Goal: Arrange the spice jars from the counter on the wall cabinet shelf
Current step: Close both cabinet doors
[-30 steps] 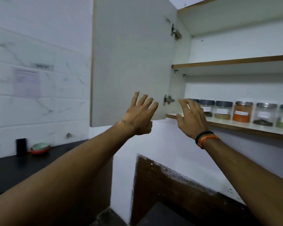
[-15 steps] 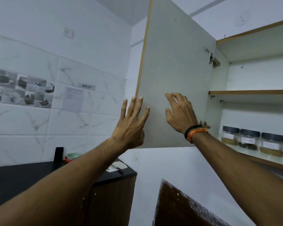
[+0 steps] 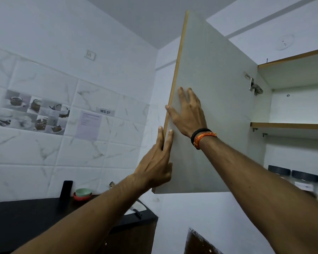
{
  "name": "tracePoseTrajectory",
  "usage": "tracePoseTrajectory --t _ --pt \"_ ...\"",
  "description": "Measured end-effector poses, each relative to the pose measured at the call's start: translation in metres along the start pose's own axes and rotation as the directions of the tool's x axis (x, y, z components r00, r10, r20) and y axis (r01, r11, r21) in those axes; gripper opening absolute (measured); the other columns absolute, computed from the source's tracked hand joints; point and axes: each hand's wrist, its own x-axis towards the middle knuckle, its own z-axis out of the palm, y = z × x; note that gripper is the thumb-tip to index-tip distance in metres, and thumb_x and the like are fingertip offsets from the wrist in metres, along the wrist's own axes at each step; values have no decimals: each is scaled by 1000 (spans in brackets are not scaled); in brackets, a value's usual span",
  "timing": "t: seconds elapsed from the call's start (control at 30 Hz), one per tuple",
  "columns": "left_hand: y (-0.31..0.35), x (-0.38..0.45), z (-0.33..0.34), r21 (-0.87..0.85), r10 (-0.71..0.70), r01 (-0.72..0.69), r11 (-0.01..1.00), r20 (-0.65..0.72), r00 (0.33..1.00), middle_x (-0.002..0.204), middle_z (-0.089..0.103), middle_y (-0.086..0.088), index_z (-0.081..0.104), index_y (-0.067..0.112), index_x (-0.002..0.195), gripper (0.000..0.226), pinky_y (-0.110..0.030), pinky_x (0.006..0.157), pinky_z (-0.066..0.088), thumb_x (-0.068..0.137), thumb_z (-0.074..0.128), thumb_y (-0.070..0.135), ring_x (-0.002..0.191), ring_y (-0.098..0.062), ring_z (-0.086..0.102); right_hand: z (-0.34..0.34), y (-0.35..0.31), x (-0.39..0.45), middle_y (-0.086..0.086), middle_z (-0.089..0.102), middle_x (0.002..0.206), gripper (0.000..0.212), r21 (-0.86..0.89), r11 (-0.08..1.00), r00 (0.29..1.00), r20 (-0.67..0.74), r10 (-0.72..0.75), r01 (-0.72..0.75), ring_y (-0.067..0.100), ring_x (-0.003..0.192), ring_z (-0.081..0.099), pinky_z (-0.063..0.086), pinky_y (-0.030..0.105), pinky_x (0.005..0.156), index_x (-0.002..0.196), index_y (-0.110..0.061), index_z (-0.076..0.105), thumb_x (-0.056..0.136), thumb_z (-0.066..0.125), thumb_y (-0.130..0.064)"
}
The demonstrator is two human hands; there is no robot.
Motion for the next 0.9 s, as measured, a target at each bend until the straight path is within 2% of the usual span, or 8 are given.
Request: tracePoseTrajectory --t 0.07,0.17,0.33,0.47,0.53,0.67,0.8,0.9 --pt "1 1 2 -75 -3 3 997 -5 1000 160 -34 -13 -24 21 155 111 -25 90 53 89 65 17 138 -33 43 7 -4 1 16 11 166 88 -26 999 1000 -4 20 -20 33 153 13 28 52 118 160 -21 15 91 51 -64" --pt "0 2 4 -125 21 -26 992 -45 999 161 -32 -11 -22 21 156 112 -19 90 46 88 66 12 151 -33 22 12 -4 0 17 9 166 98 -80 996 999 -21 25 -26 34 153 12 29 55 119 160 -20 11 86 58 -64" --pt "3 -3 2 -134 75 -86 987 -85 994 163 -28 -9 -18 18 157 106 -30 112 40 90 65 13 155 -28 -6 8 -6 -2 17 9 166 98 -68 997 999 -36 41 -43 34 153 13 30 55 119 160 -20 10 85 62 -55" --pt "17 -8 1 -148 93 -110 983 -118 989 163 -28 -10 -20 18 155 104 -34 117 35 91 62 16 154 -27 -14 -8 -7 -7 17 12 166 99 -53 998 998 -60 34 -38 34 153 16 33 51 118 160 -19 12 82 65 -50" --pt "27 -10 1 -158 112 -134 978 -141 984 163 -27 -14 -22 19 153 104 -35 113 42 90 61 14 154 -31 -9 -19 -5 -12 17 15 165 100 -36 999 996 -84 22 -26 33 152 19 32 48 118 160 -19 13 80 66 -49" --pt "58 -17 6 -193 145 -186 963 -211 967 161 -27 -20 -18 15 154 101 -33 82 57 87 58 8 148 -41 25 -50 3 -26 15 23 164 101 3 1000 991 -134 4 -4 28 152 23 31 42 119 160 -17 18 77 69 -45" --pt "98 -20 11 -278 217 -301 912 -294 931 162 -26 -20 -5 6 157 95 -32 75 59 82 54 2 153 -42 8 -92 17 -43 12 32 161 98 51 998 983 -183 -18 27 23 150 30 34 39 119 158 -12 25 76 69 -42" --pt "130 -21 14 -371 234 -373 851 -367 900 163 -22 -20 0 5 158 94 -33 68 58 79 50 -2 154 -37 6 -126 31 -55 10 40 157 96 88 995 981 -196 -19 37 22 145 38 40 41 116 157 -10 27 77 71 -38"
